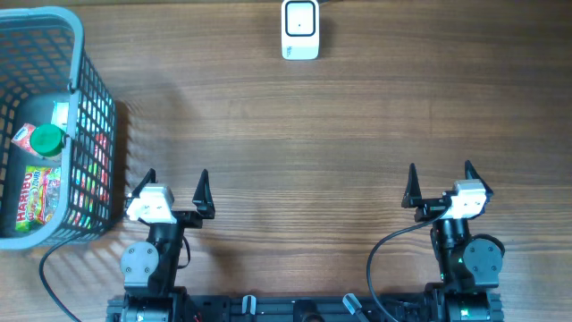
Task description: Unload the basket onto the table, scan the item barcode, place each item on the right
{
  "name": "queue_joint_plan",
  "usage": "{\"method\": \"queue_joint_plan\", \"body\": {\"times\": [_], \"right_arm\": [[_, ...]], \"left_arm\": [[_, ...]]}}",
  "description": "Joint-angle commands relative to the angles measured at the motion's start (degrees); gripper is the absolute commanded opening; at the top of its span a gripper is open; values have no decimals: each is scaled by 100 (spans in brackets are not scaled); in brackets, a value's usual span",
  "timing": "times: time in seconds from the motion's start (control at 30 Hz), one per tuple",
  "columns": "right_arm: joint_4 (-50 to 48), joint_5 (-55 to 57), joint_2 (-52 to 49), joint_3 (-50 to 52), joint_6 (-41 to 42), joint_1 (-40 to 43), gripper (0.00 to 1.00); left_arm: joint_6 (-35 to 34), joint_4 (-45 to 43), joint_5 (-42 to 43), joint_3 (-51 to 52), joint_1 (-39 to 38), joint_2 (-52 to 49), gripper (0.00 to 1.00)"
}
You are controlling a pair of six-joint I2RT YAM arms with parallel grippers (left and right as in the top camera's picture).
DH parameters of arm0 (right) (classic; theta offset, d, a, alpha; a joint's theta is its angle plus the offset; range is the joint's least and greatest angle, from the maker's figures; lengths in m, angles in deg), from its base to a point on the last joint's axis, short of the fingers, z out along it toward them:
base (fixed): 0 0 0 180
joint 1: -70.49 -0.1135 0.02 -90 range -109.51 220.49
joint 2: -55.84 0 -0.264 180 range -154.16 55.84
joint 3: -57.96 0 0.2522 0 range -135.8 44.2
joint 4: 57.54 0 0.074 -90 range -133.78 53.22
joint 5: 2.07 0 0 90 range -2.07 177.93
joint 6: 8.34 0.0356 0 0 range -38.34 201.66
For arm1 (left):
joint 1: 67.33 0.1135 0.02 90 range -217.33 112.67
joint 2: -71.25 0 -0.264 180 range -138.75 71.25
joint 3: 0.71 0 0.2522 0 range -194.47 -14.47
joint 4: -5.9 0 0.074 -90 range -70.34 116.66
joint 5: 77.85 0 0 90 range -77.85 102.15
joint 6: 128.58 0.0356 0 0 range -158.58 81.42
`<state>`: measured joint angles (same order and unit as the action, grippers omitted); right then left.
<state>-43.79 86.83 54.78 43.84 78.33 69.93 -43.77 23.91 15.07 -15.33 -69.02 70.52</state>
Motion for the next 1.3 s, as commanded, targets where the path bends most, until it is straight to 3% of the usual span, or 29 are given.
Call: {"method": "queue_joint_plan", "body": {"times": [0.0,0.53,0.63,0.93,1.27], "right_arm": [[-13,-70,-24,4,-79,-22,100],[-13,-70,-24,4,-79,-22,100],[-13,-70,-24,4,-79,-22,100],[-13,-70,-24,4,-79,-22,100],[-13,-70,-24,4,-79,-22,100]], "left_arm": [[26,-7,42,52,33,24,100],[31,-72,-131,52,33,24,100],[28,-389,522,52,33,24,100],[28,-492,782,-11,33,24,100],[28,428,800,-1290,33,-691,100]]}}
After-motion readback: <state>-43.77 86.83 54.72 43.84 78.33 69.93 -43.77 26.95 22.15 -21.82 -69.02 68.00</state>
